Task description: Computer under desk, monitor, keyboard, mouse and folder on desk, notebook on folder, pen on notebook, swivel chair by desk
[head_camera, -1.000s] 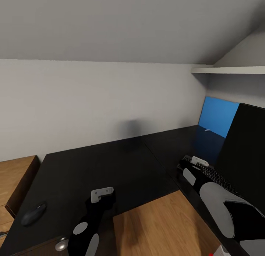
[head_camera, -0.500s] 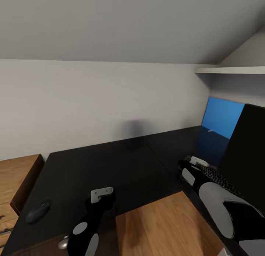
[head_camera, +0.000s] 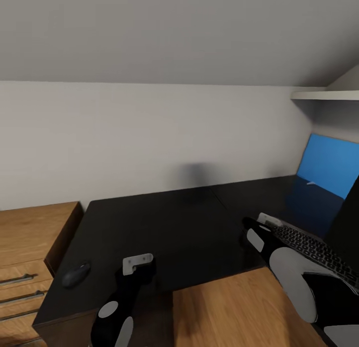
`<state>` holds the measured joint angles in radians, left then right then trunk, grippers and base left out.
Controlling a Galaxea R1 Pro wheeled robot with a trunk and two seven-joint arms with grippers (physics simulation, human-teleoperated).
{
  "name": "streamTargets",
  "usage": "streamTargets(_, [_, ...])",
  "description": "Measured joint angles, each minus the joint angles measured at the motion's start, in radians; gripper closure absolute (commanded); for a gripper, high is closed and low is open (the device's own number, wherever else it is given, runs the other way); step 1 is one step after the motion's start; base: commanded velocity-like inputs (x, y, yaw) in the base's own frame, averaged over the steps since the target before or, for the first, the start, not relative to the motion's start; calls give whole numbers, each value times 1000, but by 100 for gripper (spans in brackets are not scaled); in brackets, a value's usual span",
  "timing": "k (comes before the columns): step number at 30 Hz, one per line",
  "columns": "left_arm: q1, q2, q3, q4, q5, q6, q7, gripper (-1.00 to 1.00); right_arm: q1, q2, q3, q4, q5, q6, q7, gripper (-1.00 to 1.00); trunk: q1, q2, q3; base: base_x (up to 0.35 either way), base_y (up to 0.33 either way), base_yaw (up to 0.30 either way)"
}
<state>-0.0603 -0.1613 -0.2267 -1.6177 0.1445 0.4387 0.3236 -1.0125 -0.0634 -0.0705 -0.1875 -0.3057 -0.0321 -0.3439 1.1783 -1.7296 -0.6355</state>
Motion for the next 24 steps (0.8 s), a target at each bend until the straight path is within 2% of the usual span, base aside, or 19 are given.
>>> streamTargets(12, [0, 0, -3, 3, -1, 0, 0, -100, 0, -1, 2, 3, -4, -3, 2, -100, 0, 0, 0, 0, 0, 45])
streamTargets(24, [0, 0, -3, 5, -3, 0, 0, -100, 0, -1, 9, 11, -1, -7, 4, -100, -4, 7, 3, 0, 0, -72])
